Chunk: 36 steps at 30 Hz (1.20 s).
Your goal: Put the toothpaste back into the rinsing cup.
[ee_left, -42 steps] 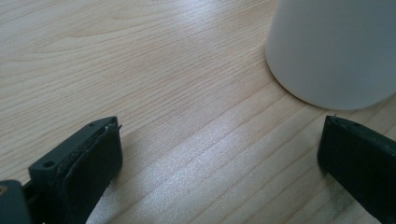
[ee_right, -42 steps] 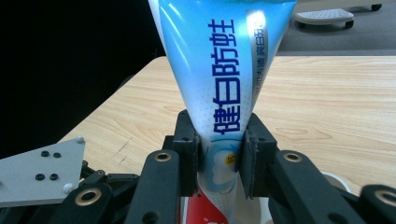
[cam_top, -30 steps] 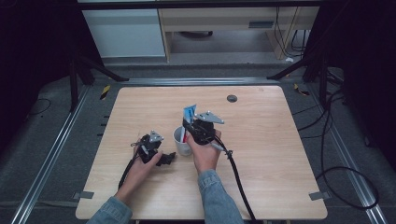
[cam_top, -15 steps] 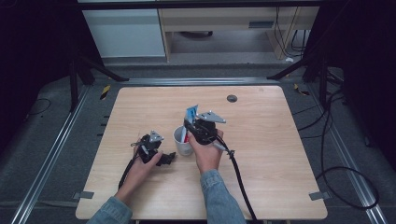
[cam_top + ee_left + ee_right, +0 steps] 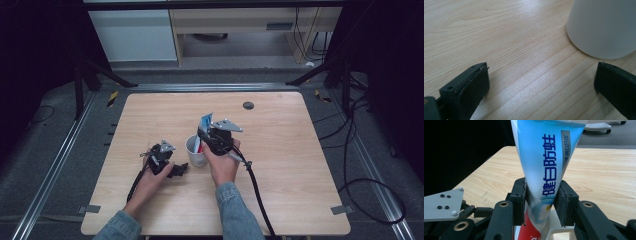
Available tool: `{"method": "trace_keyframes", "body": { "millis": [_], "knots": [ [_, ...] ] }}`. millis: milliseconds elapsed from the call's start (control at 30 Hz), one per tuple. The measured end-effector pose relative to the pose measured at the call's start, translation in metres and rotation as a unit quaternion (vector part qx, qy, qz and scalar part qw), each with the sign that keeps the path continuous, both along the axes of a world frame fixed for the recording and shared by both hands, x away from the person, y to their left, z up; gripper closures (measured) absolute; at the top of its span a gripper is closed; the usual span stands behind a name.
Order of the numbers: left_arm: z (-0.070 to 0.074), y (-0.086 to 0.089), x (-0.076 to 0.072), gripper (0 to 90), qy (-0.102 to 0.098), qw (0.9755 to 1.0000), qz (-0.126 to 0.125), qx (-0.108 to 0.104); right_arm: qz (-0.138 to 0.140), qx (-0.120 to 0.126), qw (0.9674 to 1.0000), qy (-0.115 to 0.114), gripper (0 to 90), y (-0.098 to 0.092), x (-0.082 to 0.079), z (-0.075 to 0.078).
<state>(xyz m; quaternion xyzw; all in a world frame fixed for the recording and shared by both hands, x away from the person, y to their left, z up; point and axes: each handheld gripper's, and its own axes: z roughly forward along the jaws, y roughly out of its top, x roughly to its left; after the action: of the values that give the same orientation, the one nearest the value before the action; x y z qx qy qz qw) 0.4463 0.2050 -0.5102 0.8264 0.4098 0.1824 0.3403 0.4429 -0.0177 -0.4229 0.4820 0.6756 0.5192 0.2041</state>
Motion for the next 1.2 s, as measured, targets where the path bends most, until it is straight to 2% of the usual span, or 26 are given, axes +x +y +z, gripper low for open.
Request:
{"method": "trace_keyframes", "body": {
  "millis": [667, 1200],
  "knots": [
    [0.0000, -0.0001, 0.0001, 0.0, 0.000, 1.0000, 0.000, 0.000, -0.004, -0.012, 0.9999, 0.000, 59.2, -0.0040, -0.0014, 0.0027],
    [0.0000, -0.0002, 0.0002, 0.0, 0.000, 1.0000, 0.001, 0.000, -0.011, -0.058, 0.9981, -0.015, 46.2, -0.0024, -0.0067, 0.0089]
  ]
}}
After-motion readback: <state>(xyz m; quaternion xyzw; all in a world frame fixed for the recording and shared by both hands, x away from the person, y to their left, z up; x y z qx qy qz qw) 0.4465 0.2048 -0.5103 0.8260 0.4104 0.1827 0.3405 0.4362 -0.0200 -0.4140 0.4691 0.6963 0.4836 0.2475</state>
